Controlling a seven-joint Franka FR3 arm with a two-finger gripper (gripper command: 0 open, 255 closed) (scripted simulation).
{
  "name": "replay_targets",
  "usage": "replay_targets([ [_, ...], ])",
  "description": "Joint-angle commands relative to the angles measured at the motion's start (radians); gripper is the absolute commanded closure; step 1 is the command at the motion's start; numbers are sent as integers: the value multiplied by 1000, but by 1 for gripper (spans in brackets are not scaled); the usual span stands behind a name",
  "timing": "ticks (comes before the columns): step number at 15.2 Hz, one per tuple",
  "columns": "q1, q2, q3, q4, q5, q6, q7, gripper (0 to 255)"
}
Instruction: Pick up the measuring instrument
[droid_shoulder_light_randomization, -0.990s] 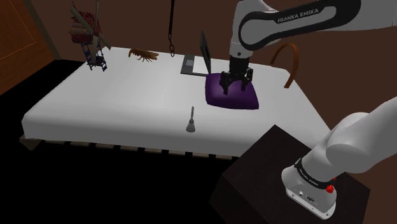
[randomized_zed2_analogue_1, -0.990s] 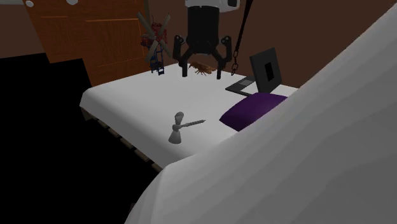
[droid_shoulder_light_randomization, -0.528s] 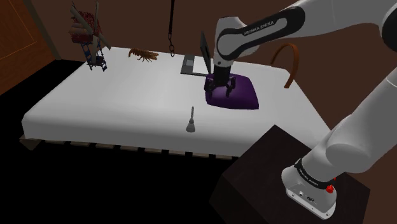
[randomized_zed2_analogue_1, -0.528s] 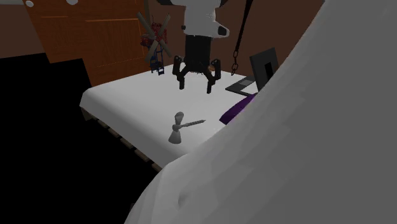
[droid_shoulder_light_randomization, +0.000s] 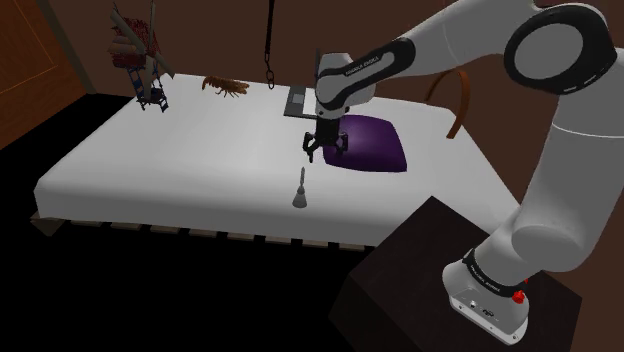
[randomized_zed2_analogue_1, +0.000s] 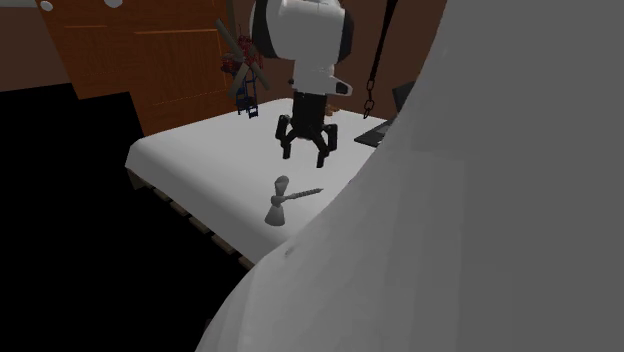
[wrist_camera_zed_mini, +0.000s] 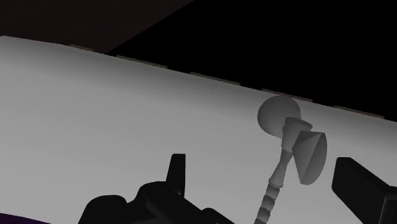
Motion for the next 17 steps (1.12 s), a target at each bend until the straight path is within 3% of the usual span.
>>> replay_targets([
  [1,2,85,-3,75,9,7,24,0],
  [11,-5,485,-20,479,59,-16,118,0],
  [17,-4,547,-21,501,60,22,109,0],
])
